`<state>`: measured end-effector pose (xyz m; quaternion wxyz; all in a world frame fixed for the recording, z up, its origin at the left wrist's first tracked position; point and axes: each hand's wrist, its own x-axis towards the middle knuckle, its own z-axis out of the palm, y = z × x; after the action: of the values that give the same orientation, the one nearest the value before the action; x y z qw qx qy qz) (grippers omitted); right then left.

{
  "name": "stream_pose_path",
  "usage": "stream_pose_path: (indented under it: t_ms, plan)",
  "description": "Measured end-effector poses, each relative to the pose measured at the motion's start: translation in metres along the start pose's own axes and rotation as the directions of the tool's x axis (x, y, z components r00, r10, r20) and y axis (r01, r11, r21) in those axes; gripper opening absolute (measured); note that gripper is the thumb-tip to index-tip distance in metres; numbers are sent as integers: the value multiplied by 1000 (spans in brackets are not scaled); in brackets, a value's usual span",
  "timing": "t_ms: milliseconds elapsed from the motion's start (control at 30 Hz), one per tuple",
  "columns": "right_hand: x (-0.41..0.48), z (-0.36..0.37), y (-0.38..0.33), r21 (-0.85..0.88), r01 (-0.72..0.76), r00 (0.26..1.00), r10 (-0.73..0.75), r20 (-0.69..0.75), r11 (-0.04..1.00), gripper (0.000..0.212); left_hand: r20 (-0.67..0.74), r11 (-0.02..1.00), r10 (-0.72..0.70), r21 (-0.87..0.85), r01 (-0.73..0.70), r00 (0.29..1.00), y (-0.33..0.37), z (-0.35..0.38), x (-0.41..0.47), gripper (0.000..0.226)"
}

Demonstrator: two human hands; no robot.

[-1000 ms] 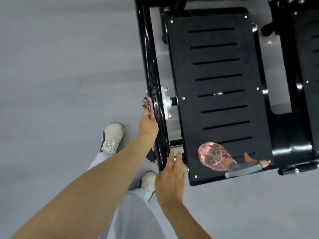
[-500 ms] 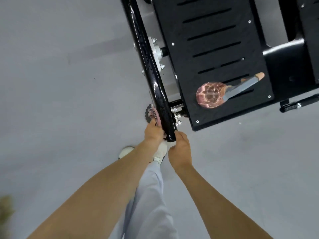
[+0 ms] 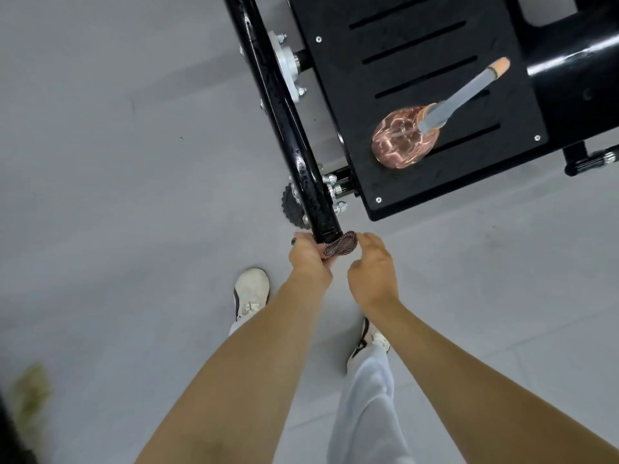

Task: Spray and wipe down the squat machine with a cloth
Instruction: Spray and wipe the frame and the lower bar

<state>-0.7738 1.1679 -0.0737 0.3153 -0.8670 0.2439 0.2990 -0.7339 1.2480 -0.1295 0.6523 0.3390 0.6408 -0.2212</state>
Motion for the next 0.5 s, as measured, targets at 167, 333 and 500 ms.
stream_pose_path:
  t_ms: [167, 333, 500]
  plan:
    - [1, -6, 33, -61, -8, 988, 17, 151, 998, 54, 62, 977, -21, -208, 34, 998, -8, 10, 6, 37]
    - [9, -8, 46, -28, -80, 986, 83, 143, 996, 49, 141, 942, -29, -328, 75, 990, -7, 7, 13, 39]
    - [6, -4, 48, 81, -206, 968, 191, 164, 975, 51, 160, 906, -18, -414, 84, 987, -20, 7, 3, 48]
